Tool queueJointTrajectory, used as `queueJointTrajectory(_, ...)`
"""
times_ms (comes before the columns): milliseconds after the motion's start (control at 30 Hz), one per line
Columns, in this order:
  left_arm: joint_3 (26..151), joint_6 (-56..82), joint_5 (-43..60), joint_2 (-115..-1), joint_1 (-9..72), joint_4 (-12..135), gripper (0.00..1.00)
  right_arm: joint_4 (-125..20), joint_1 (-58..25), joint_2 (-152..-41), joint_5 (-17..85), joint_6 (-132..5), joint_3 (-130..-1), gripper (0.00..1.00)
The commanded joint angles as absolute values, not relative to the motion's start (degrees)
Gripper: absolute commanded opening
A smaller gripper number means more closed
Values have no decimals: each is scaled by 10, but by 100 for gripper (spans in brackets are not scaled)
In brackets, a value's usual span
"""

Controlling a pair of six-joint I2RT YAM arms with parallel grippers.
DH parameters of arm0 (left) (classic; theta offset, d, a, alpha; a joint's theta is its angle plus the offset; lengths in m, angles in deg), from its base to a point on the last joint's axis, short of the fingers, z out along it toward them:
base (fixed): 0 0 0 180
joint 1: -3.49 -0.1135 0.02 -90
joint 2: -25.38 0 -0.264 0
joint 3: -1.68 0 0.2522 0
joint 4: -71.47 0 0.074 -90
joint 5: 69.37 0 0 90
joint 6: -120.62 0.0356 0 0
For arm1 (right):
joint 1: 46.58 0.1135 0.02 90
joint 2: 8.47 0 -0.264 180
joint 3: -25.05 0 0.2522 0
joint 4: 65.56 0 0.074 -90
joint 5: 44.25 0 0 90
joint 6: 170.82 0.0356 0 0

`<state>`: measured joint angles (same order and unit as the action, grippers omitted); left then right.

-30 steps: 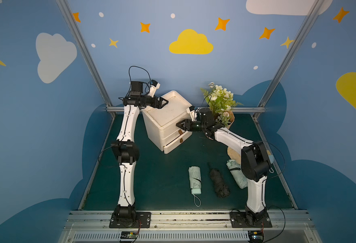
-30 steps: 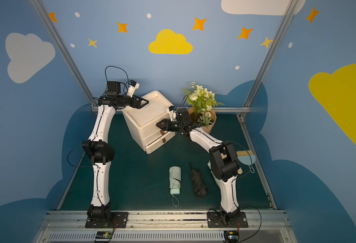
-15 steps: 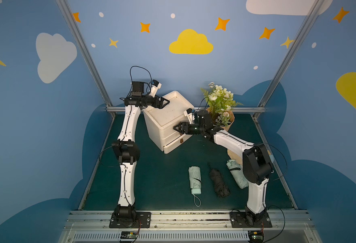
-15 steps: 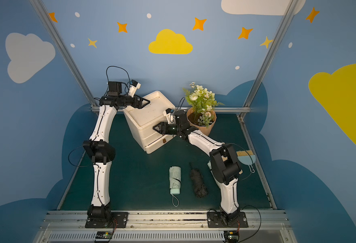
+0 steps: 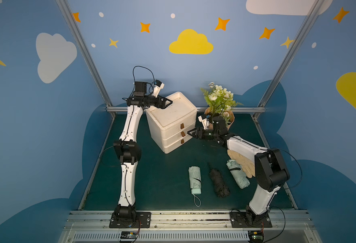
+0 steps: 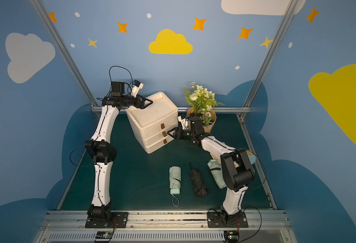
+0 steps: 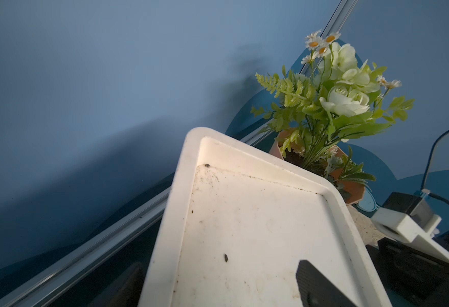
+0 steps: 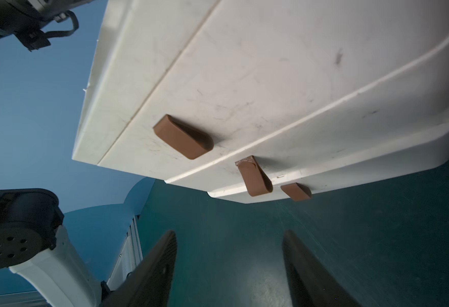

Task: Place the umbrella in the drawer by color
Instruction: Open the drawer in the storage box.

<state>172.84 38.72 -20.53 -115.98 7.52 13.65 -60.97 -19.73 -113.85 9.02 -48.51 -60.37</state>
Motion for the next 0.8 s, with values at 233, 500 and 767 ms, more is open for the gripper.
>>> queueJointTrajectory(233,1728,362,-271,-1188,105,81,91,-654,-184,-1230,76,-439,-671,60)
queueJointTrajectory(500,1727,367,-264,-1183,106,75,91,-663,-178,-1276,57,-411,-711,56)
queueJointTrajectory(767,1728,371,-261,-1182,105,73,91,-688,-160,-1292,40,-387,-718,49)
